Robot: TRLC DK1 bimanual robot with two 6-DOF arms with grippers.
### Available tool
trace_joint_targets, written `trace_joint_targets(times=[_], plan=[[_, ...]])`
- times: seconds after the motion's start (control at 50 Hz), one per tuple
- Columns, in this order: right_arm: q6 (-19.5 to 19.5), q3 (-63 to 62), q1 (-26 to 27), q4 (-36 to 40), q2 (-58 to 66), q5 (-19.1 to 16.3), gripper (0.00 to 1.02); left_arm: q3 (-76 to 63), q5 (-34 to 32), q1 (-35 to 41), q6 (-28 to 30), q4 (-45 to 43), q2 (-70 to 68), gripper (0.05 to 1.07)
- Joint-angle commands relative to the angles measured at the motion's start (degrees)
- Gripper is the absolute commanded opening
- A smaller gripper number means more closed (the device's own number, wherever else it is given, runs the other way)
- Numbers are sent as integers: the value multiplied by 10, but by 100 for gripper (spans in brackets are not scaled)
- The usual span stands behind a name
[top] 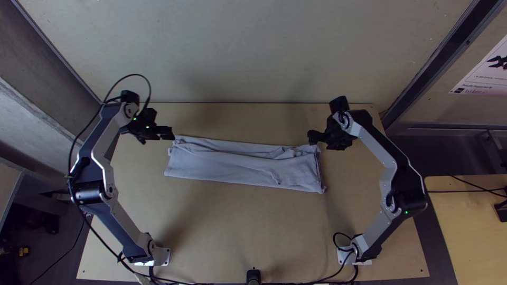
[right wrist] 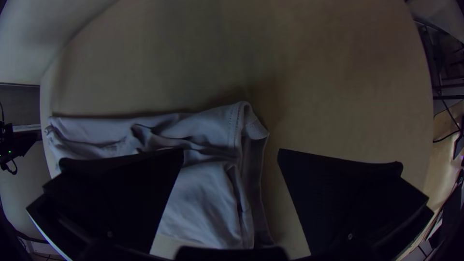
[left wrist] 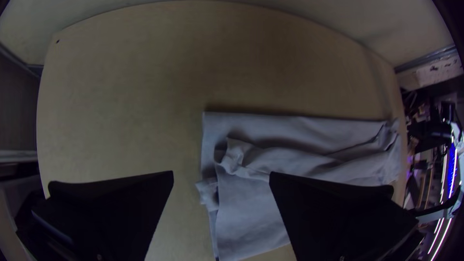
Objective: Fold the t-shirt
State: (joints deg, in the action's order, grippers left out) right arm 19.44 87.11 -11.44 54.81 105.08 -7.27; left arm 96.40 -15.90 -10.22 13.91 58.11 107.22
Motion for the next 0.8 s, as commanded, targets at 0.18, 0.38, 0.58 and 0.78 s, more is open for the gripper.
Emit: trace_joint_targets(times=[0.18,0.38,0.58,0.78], plan=[[23,32,5,23,-109,-20,99,-84,-94,-70,13,-9,-39,103],[39,60,12,36,-153,-36,99,-123,-175,-105,29,-20,-27,103],[46,44,28,41,-183,-37,99,-149,-218,-122,40,-43,-3,103],[51,29,30,53,-211,-37,99,-153,-231,-122,61,-50,53,103]])
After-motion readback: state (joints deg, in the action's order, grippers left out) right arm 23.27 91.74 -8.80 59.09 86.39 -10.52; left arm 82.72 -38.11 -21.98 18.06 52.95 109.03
